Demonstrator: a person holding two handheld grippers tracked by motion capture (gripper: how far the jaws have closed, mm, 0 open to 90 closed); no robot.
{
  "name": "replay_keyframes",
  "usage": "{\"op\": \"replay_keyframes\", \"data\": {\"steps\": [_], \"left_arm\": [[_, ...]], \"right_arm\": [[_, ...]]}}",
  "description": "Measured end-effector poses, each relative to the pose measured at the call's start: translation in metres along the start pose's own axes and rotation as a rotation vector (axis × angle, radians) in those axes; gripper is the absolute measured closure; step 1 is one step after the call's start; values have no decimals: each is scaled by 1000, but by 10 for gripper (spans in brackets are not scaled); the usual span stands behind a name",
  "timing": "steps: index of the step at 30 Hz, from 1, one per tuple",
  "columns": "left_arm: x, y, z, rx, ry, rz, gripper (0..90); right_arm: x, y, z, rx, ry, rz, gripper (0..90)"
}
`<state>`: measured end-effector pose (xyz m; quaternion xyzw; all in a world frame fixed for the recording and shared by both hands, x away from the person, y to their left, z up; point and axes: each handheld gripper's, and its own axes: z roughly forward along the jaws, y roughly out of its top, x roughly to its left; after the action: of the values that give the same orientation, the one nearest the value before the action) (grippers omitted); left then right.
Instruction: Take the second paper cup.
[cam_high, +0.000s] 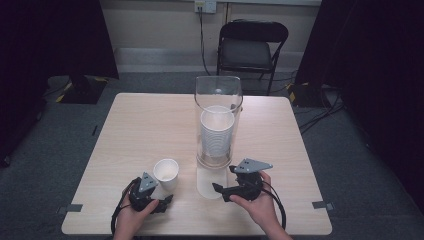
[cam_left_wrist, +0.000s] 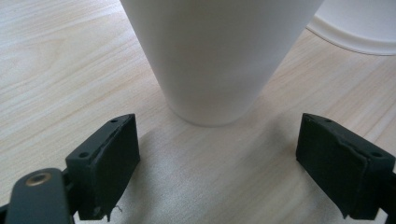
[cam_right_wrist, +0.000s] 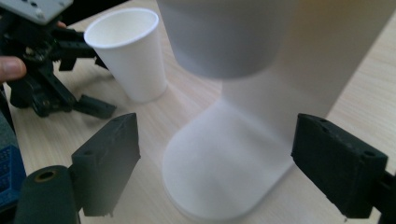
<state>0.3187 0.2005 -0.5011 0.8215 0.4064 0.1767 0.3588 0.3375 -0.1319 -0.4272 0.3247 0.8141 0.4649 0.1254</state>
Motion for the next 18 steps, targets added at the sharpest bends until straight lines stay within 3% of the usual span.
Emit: {"op": "replay_keyframes", "data": {"steps": [7, 9, 13, 16, 18], "left_arm": [[0, 0, 0, -1, 0, -2, 128], [0, 0, 0, -1, 0, -1, 128], [0, 0, 0, 1, -1, -1, 125], [0, 0, 0, 1, -2, -1, 124], [0, 0, 0, 2, -3, 0, 121]], "right_arm": [[2, 20, 2, -97, -34, 11, 145], [1, 23, 3, -127, -24, 14, 145], [-2, 25, 13, -144, -35, 14, 156], [-2, 27, 19, -192, -25, 6, 258], [-1, 27, 21, -191, -27, -3, 284]]}}
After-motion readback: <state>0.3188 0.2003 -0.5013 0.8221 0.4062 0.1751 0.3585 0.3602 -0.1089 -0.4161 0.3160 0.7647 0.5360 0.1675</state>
